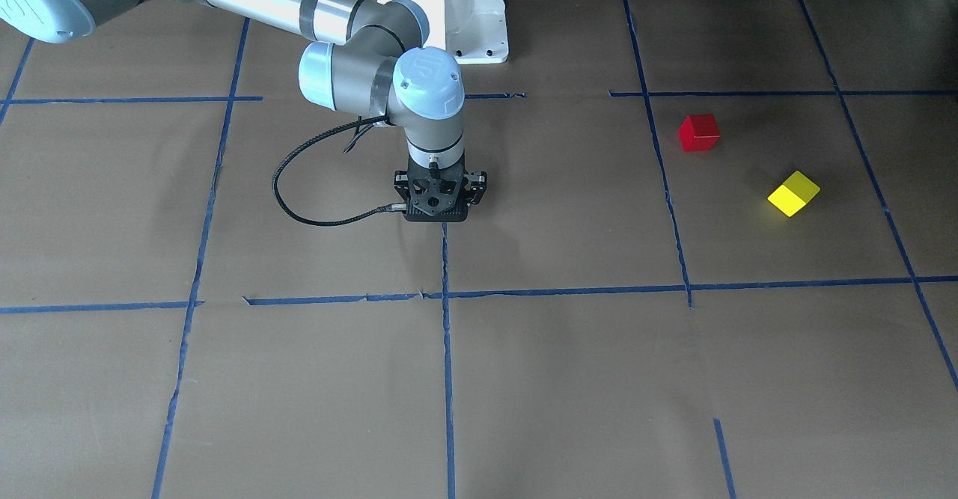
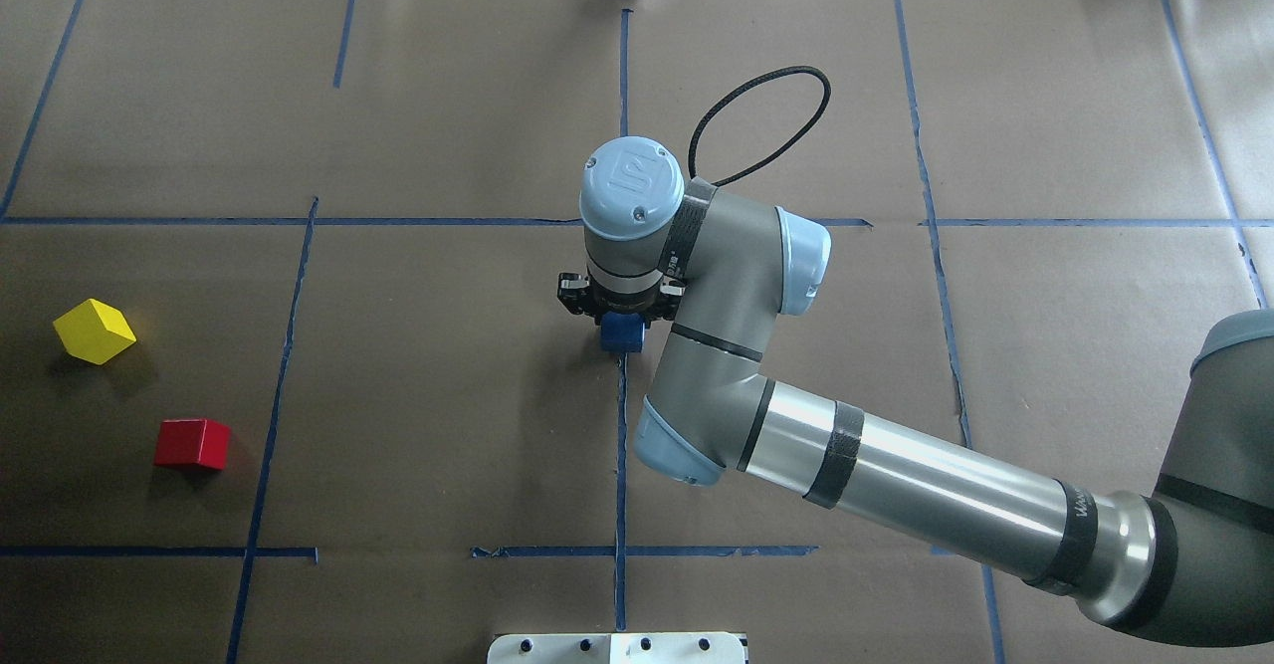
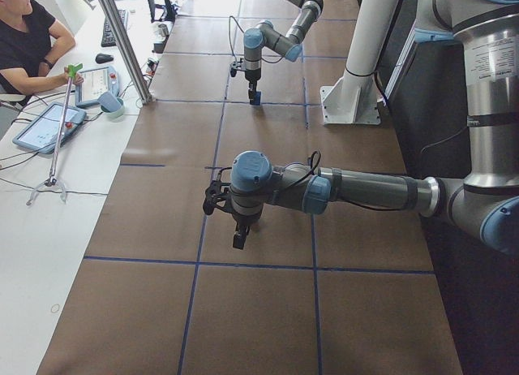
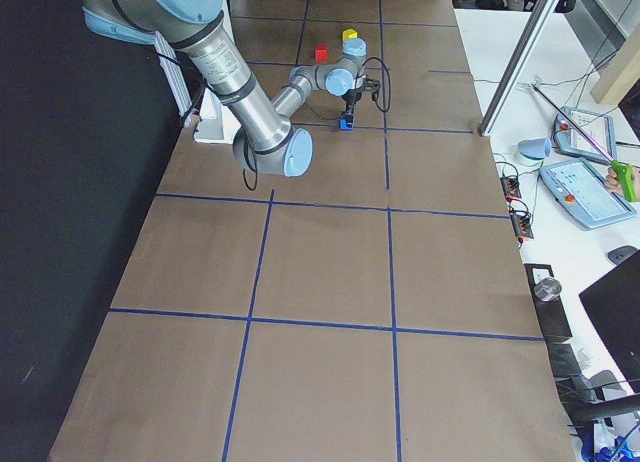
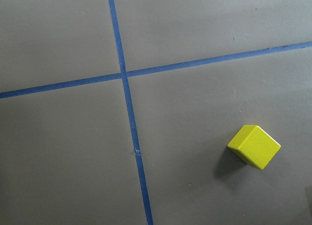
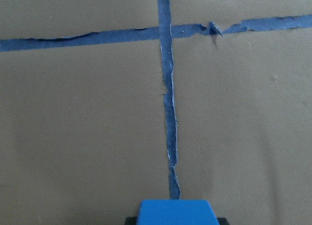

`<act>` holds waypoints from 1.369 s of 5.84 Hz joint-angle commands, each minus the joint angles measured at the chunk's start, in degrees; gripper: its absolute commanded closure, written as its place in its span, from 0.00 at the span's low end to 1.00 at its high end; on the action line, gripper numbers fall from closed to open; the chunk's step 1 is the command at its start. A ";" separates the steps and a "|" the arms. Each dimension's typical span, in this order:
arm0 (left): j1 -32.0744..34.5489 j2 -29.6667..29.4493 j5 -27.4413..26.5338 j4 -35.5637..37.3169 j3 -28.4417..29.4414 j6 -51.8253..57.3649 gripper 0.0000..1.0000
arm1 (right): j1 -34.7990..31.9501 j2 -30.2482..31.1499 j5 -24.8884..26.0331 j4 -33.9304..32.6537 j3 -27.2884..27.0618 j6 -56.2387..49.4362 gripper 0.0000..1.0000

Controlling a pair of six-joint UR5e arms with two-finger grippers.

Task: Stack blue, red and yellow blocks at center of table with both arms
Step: 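Carry the blue cube with the right gripper to the grid center and set it down, then open and lift the right gripper while the left gripper reaches toward the red cube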

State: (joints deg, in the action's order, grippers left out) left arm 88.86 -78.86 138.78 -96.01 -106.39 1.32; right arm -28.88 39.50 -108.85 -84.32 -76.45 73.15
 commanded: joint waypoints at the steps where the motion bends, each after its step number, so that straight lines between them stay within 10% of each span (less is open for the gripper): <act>1: 0.00 0.37 0.09 -0.06 -0.22 0.00 0.00 | 0.05 -0.04 0.13 0.03 0.60 0.41 0.44; 3: 0.00 0.46 0.09 -0.06 -0.49 0.00 0.00 | -0.03 -0.65 0.13 0.03 0.69 -0.11 0.00; 5: -0.09 0.46 0.09 -0.23 -0.93 -0.17 0.00 | -0.73 -0.65 -0.22 0.03 -0.71 -1.43 0.00; 8: -13.81 -0.33 0.44 -0.41 -6.52 -11.76 0.00 | -8.01 12.30 -5.03 -4.80 -23.14 -1.43 0.00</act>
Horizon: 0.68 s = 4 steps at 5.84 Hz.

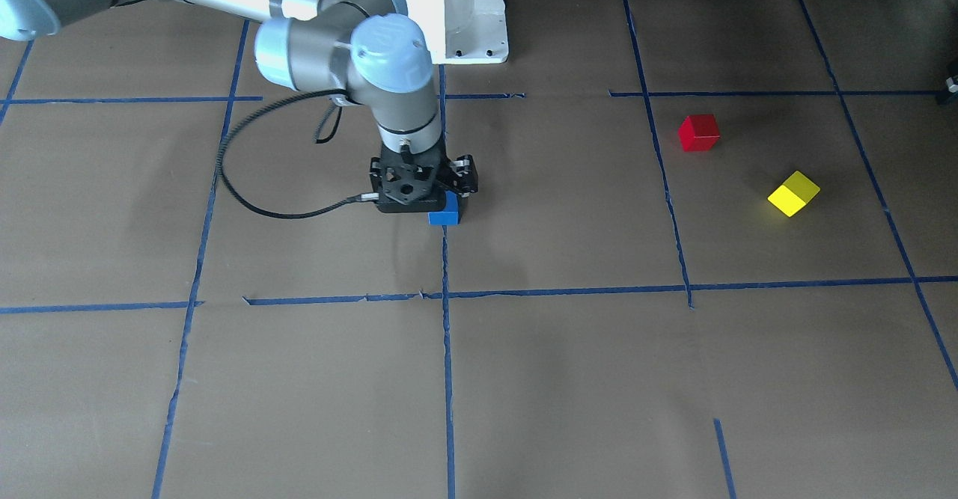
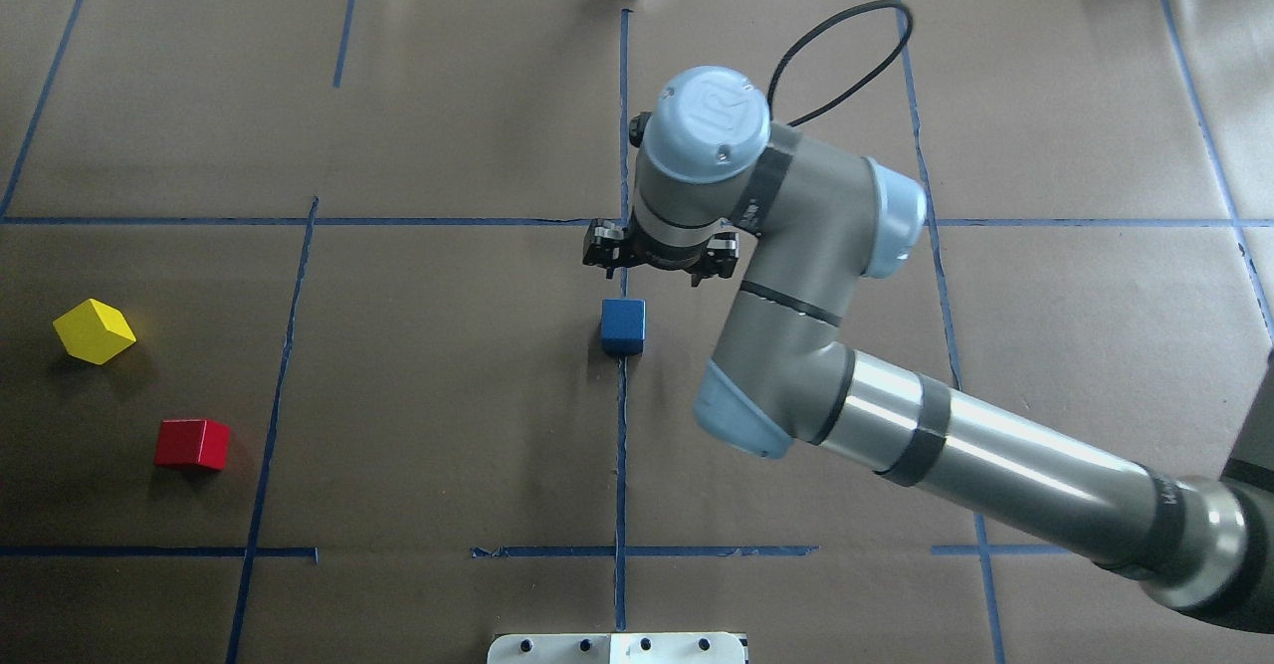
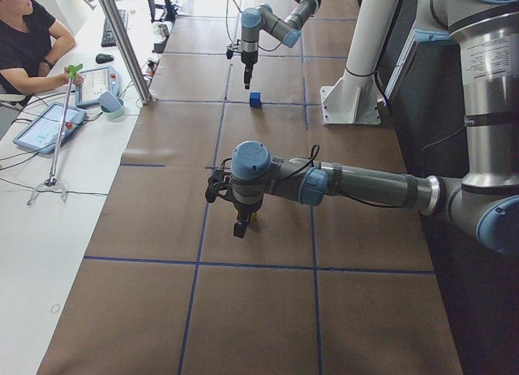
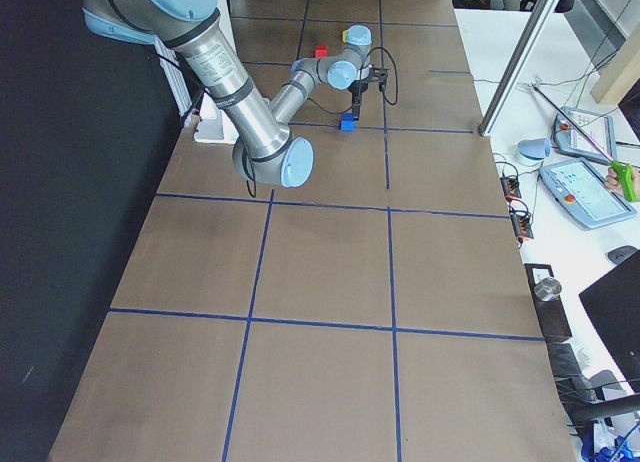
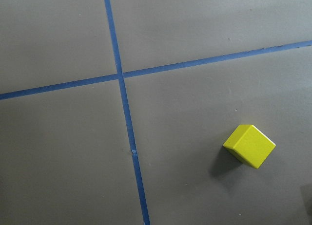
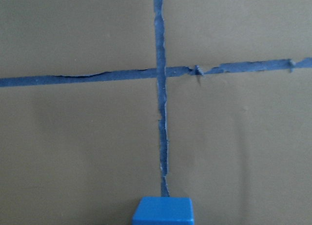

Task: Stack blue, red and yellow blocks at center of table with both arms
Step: 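Open and lift the right gripper while the left gripper reaches toward the red cube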

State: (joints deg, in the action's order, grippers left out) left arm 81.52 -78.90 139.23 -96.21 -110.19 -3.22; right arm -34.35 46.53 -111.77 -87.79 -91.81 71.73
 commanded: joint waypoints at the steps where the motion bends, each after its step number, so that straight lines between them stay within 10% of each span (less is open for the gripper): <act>1: -13.85 -0.38 -0.71 -6.99 -4.41 -16.81 0.00 | -4.04 11.59 -2.57 -1.42 -14.82 -0.01 0.00; 4: -36.69 -3.80 -19.96 -16.27 -5.82 -52.64 0.00 | -6.61 18.93 -4.25 -1.07 -20.59 -0.80 0.00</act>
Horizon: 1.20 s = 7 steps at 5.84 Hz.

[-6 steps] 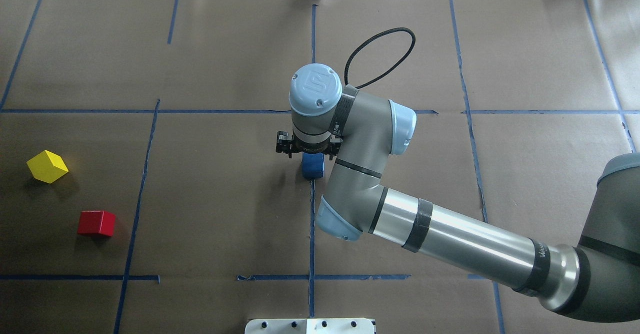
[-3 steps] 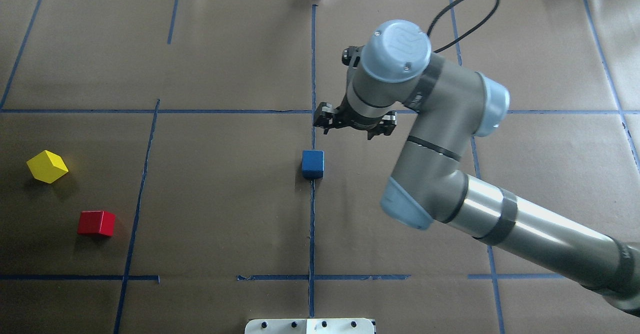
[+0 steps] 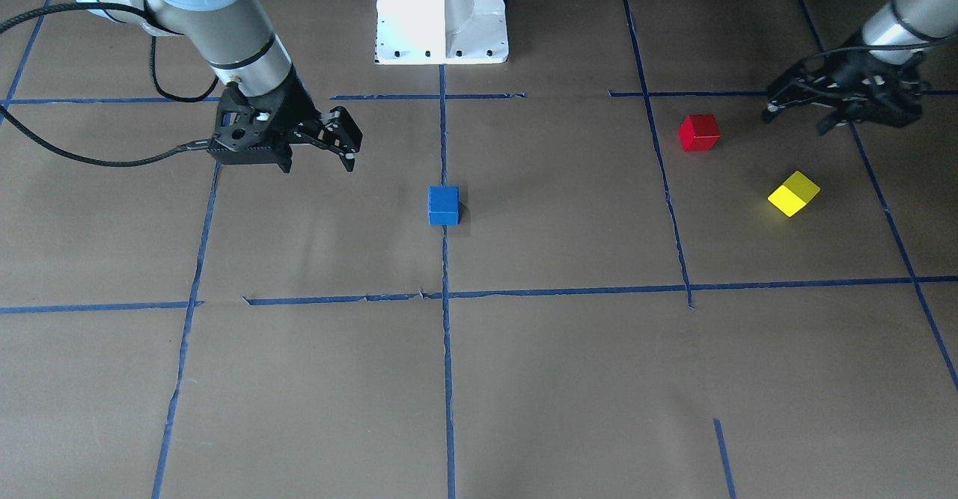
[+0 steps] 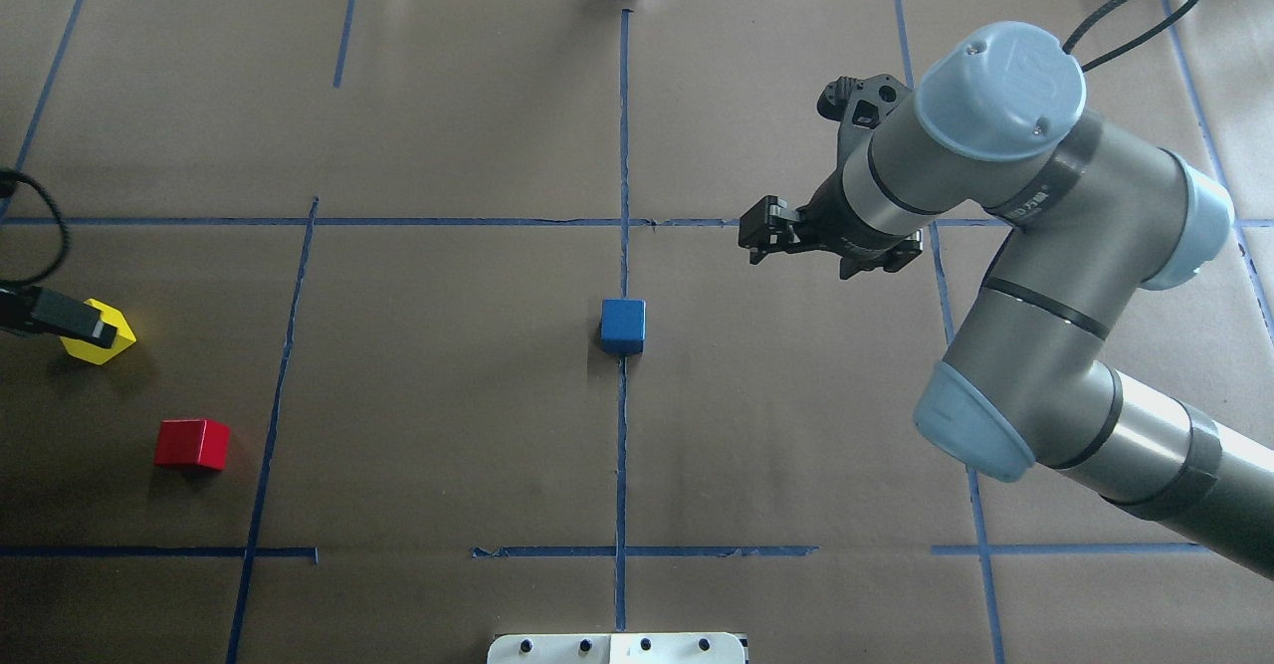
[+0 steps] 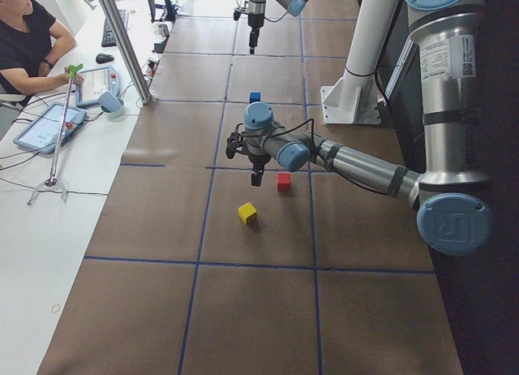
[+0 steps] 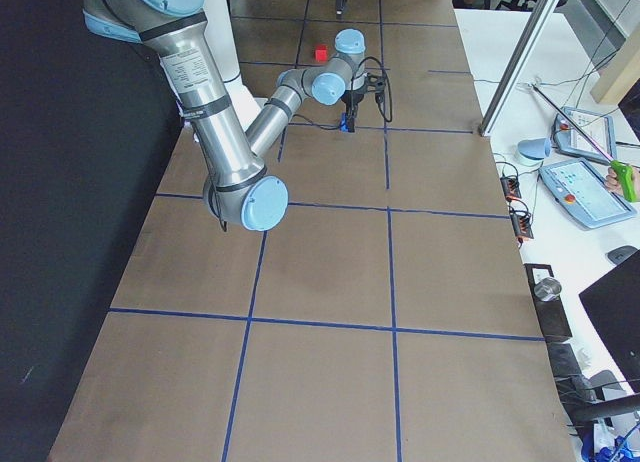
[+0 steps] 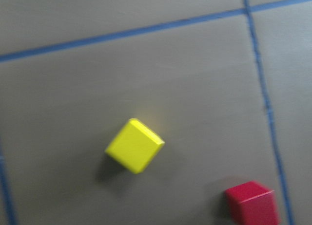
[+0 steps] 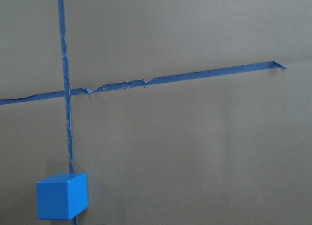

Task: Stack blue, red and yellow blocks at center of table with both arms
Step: 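Open and lift the right gripper while the left gripper reaches toward the red cube, then lower the left gripper onto the red cube and close it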

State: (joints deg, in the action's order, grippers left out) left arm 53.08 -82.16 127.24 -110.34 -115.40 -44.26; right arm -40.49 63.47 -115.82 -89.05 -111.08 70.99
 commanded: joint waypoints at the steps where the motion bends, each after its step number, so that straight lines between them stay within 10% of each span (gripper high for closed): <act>1: -14.43 -0.81 -12.85 -2.08 -0.53 -17.47 0.00 | -0.47 2.01 -0.11 0.20 -1.50 -0.06 0.00; 7: -20.38 4.88 -15.71 -5.48 -0.36 -20.18 0.00 | -0.21 2.09 -0.02 0.11 -1.59 -0.06 0.00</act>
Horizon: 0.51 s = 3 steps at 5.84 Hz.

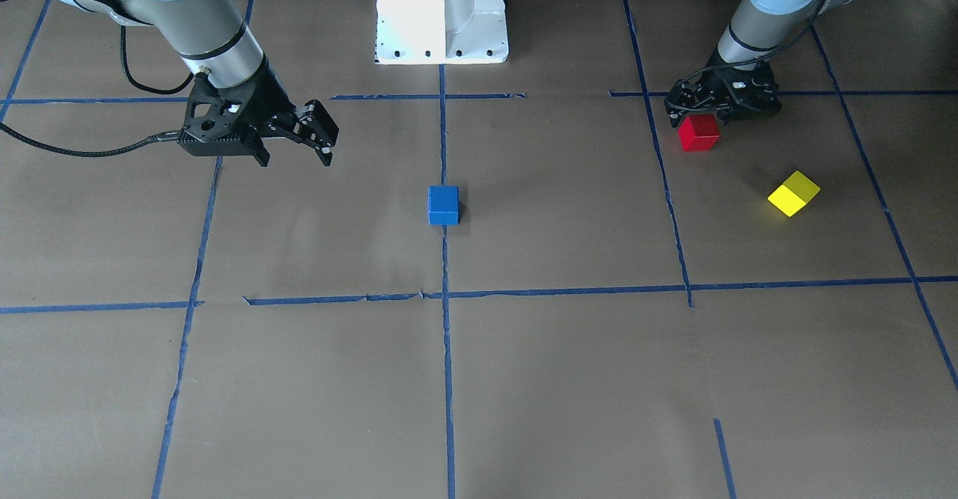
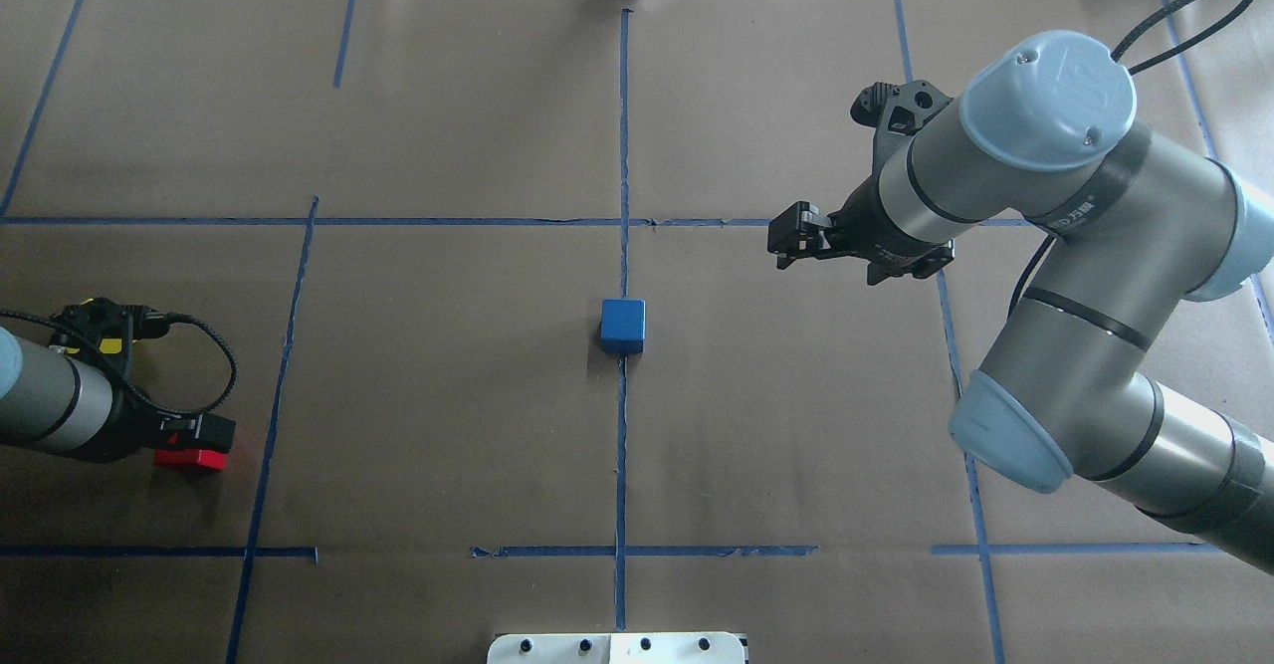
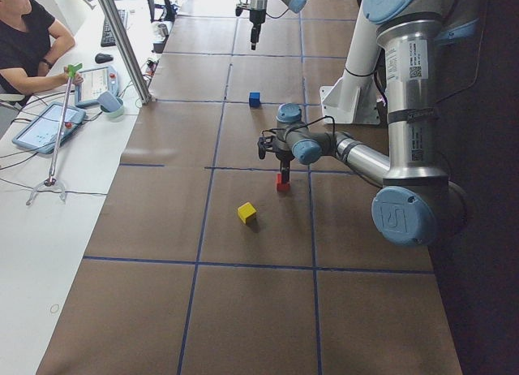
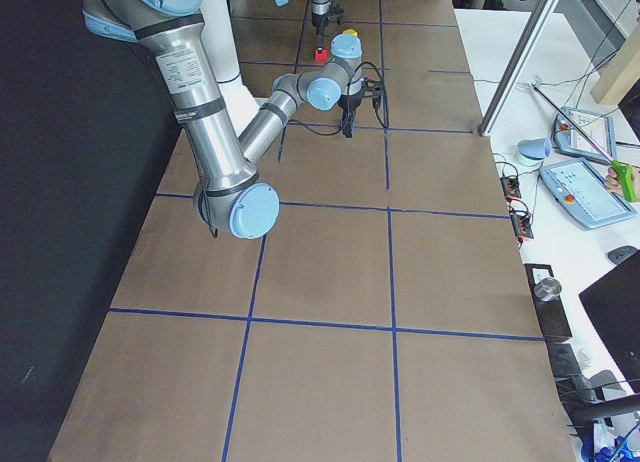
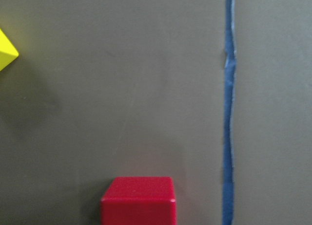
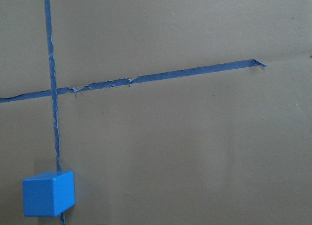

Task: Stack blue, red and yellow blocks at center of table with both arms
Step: 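Lower the left gripper onto the red cube and close it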

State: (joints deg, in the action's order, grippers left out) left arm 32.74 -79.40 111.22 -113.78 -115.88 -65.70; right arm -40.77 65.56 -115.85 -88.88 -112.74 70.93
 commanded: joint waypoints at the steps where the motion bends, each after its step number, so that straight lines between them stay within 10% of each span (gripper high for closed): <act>1: -0.13 1.97 0.40 -2.41 0.65 0.66 0.00 | 0.08 0.00 0.01 0.02 0.06 0.00 0.00; 3: -0.39 -0.83 0.57 -2.50 0.91 -1.00 0.00 | 0.16 0.00 0.09 -0.07 0.06 0.00 0.00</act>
State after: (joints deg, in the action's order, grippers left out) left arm 32.41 -78.85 111.74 -116.20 -115.22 -65.86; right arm -40.64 65.57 -115.77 -88.93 -112.68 70.93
